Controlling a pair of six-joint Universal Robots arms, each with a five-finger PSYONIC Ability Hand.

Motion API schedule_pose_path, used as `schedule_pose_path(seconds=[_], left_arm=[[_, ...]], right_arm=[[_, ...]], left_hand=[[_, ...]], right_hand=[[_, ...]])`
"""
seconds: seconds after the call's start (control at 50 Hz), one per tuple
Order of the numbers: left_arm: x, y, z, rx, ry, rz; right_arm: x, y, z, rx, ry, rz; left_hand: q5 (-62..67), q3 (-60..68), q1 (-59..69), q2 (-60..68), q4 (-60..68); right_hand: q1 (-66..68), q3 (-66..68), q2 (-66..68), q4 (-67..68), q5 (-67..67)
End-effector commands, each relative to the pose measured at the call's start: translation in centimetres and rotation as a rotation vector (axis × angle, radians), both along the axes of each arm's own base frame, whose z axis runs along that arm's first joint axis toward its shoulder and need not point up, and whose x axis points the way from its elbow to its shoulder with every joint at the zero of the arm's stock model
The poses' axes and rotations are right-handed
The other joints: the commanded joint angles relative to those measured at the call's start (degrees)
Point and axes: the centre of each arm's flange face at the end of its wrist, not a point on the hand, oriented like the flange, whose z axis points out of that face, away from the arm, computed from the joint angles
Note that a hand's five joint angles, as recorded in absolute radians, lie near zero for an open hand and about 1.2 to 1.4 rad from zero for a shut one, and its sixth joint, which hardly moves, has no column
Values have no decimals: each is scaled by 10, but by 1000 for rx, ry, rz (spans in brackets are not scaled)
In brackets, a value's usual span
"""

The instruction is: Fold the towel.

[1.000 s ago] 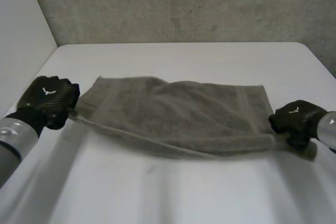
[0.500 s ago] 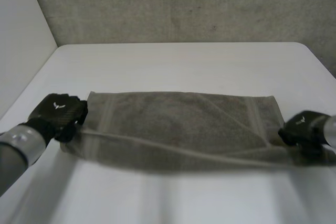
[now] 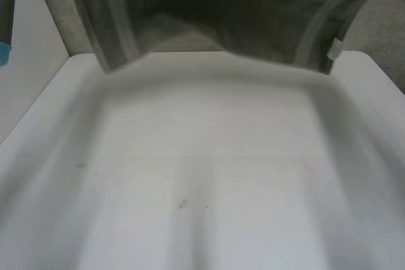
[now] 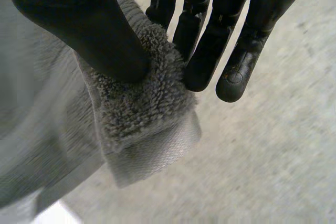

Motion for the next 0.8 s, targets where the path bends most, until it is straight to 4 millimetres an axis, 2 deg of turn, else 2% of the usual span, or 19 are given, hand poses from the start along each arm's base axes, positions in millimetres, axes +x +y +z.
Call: schedule_pose_path(seconds=[0.02,0.04,0.06,0.08,0.1,0.12,0.14,0.16,0.18,0.2,0.22,0.24,0.26,0.3,0.44,0.48,0.62,0.76,0.8], left_arm=[[-1,0,-91,272,-70,-31],[-2,3,-113,333,-89,-44],[-2,3,-113,333,-89,-44],[-1,7,-136,394,-110,-57],[0,12,-158,454,-128,-67],[0,12,-158,455,-128,-67],[2,19,-181,510,-144,-76],[2,19,-181,511,-144,-77],[2,27,-201,553,-156,-87],[3,33,-218,584,-167,-90],[3,33,-218,584,-167,-90],[3,38,-234,616,-180,-90],[2,43,-246,642,-189,-96],[3,46,-256,665,-194,-98],[4,51,-262,685,-200,-96],[5,51,-262,686,-199,-95],[9,54,-263,694,-197,-88],[10,59,-261,694,-196,-86],[11,61,-258,688,-195,-86]], right_arm=[[2,3,-74,332,211,31],[2,3,-74,332,211,31],[3,4,-90,390,270,35],[2,5,-106,450,321,40],[2,5,-106,451,321,40],[2,7,-127,525,371,53],[2,7,-128,526,371,53],[0,7,-152,603,408,66],[0,9,-170,660,429,80],[0,9,-170,661,429,80],[0,10,-188,714,445,92],[0,11,-203,754,458,101],[0,11,-203,754,458,101],[-1,10,-217,789,473,103],[-2,7,-210,772,441,93],[-4,8,-204,769,413,86],[-20,11,-193,788,294,43],[-44,22,-184,771,205,46],[-55,32,-183,752,176,65]], left_hand=[[113,105,126,103,102],[113,105,126,103,102],[113,105,126,103,102],[113,105,126,103,102],[113,105,126,103,102],[113,105,126,103,102],[113,105,126,103,102],[113,105,126,103,102],[113,105,126,103,102],[113,105,126,103,102],[113,105,126,103,102],[113,105,126,103,102],[113,105,126,103,102],[113,105,126,103,102],[113,105,126,103,102],[113,105,126,103,102],[113,105,126,103,102],[113,105,126,103,102],[113,105,126,103,102]], right_hand=[[252,114,123,114,131],[252,114,123,114,131],[252,114,123,114,131],[252,114,123,114,131],[252,114,123,114,131],[252,114,123,114,131],[252,114,123,114,131],[252,114,123,114,131],[252,114,123,114,131],[252,114,123,114,131],[252,114,123,114,131],[252,114,123,114,131],[252,114,123,114,131],[252,114,123,114,131],[237,100,108,100,116],[-129,-267,-258,-267,-250],[-388,-526,-517,-525,-509],[-382,-519,-511,-519,-503],[-357,-494,-486,-494,-478]])
